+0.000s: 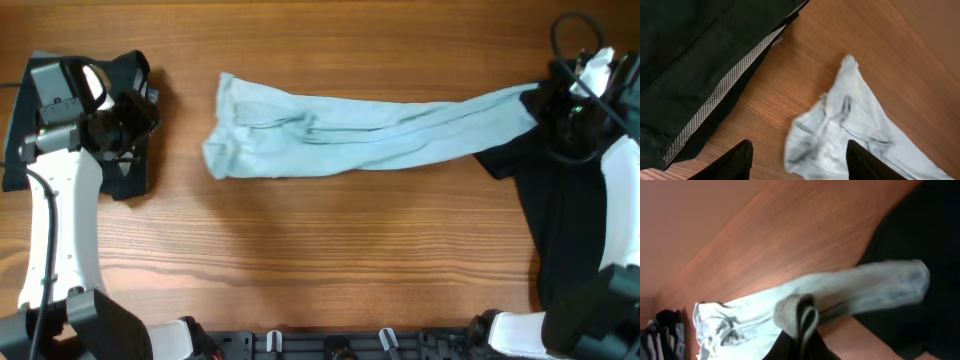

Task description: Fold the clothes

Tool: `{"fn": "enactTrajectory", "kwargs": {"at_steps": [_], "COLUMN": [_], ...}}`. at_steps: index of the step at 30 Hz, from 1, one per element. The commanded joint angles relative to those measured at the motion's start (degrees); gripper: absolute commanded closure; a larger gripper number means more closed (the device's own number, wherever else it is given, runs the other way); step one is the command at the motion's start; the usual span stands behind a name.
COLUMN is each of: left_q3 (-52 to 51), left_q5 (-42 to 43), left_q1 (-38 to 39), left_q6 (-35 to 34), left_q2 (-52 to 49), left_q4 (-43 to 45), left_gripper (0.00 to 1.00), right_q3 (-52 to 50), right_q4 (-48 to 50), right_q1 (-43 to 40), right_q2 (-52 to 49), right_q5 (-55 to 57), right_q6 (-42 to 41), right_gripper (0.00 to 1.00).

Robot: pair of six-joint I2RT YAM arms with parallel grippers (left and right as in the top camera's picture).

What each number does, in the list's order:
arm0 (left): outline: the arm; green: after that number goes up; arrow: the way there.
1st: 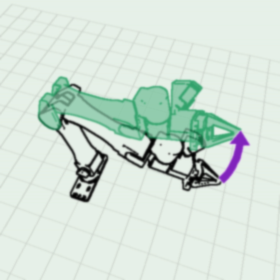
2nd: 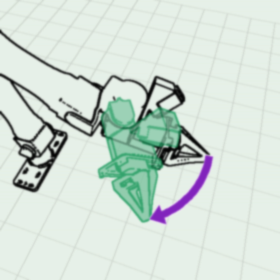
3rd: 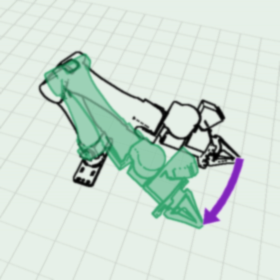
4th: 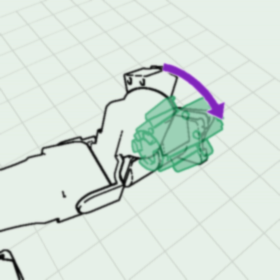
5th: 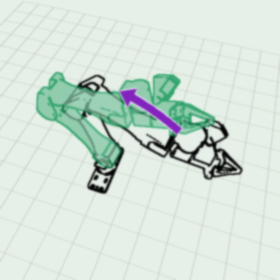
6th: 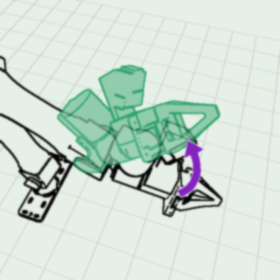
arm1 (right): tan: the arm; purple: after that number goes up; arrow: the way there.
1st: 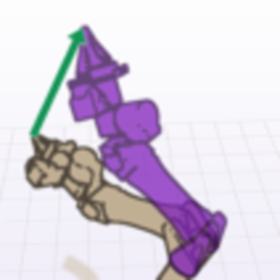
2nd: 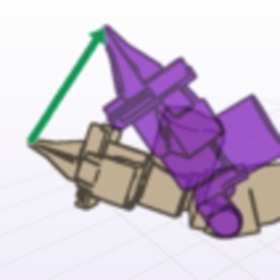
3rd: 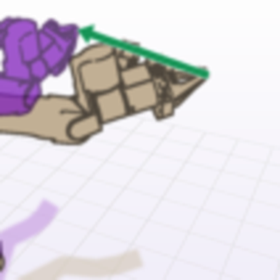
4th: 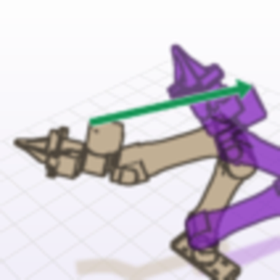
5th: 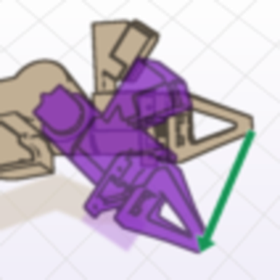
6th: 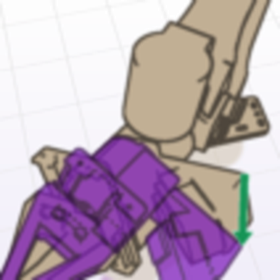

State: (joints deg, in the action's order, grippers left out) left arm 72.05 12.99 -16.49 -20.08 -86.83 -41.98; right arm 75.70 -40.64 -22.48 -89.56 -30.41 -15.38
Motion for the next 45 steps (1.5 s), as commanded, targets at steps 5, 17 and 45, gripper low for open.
{"fn": "enactTrajectory", "kwargs": {"at_steps": [5, 17, 45], "left_q3": [0.98, 0.98, 0.98], "left_q5": [0.70, 0.72, 0.70], "left_q1": [0.26, 0.26, 0.26], "left_q6": [0.33, 0.37, 0.35], "left_q2": [1.77, 1.77, 1.77], "left_q4": [-0.20, -1.20, -2.25], "left_gripper": [0.39, 0.38, 0.36], "right_q3": [2.80, 2.71, -4.76], "right_q4": [-3.69, 2.51, -2.14], "right_q1": [16.11, 37.51, 35.26], "right_q2": [-0.37, -16.11, -17.03], "right_q5": [9.16, 12.57, 7.45], "right_q6": [3.28, 1.44, -3.89], "right_gripper": [0.96, 0.96, 0.46]}}
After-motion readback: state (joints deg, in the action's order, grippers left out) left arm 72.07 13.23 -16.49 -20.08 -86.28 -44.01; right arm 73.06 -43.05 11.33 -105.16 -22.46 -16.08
